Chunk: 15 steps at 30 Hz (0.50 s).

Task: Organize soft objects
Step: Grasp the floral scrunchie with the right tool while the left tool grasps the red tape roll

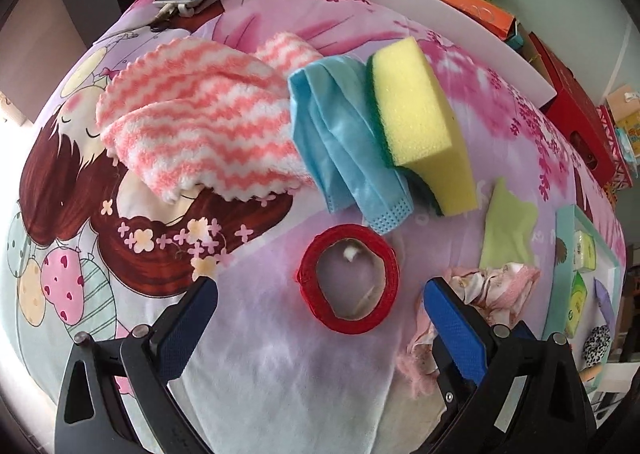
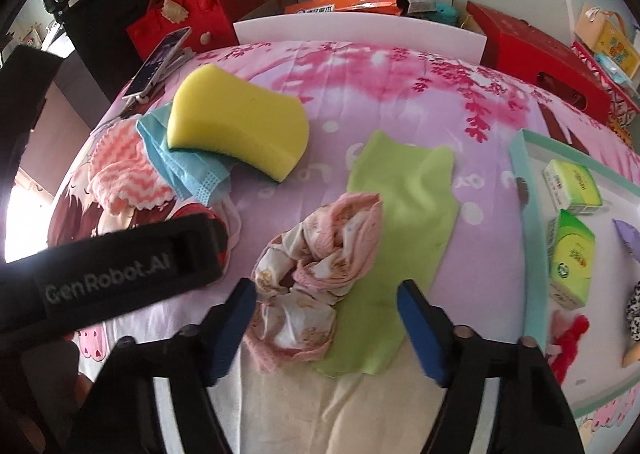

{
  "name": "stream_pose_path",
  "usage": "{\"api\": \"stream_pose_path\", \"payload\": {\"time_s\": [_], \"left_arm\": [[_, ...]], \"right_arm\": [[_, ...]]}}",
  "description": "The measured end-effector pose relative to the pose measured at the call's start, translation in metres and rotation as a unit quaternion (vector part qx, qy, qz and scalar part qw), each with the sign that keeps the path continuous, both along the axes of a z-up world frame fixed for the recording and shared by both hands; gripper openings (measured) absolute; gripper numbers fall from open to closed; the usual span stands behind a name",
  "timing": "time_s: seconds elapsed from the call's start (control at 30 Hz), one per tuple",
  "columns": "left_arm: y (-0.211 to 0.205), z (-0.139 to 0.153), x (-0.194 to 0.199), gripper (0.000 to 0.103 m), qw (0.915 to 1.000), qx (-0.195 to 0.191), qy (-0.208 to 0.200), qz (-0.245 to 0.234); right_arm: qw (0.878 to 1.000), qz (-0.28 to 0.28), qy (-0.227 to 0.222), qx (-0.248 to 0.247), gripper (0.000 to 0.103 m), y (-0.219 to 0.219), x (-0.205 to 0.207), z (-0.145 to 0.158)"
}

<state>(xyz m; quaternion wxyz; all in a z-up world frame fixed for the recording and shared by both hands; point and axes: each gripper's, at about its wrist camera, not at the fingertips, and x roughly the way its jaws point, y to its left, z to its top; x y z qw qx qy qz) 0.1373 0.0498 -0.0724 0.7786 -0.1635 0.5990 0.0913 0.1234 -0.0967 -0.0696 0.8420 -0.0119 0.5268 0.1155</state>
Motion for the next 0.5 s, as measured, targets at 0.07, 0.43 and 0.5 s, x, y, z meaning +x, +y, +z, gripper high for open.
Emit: {"api": "stream_pose_path", "payload": {"time_s": [0.07, 0.43, 0.5], "left_arm": [[-0.002, -0.002, 0.003, 0.101, 1.0000, 0.005, 0.002, -0.005], [-0.023, -0.029, 0.022, 0.076, 0.9994, 0.006, 0.028, -0.022], [-0.026, -0.029, 0.024, 0.071, 0.9993, 0.012, 0.026, -0.023]], "right_arm": [[1.000, 0.003, 0.004, 0.006, 0.060, 0.002, 0.001, -0.002], [1.000, 0.003, 0.015, 0.013, 0.045, 0.004, 0.004, -0.010], [1.000, 0.003, 0.016, 0.012, 0.043, 0.005, 0.004, -0.011]]}}
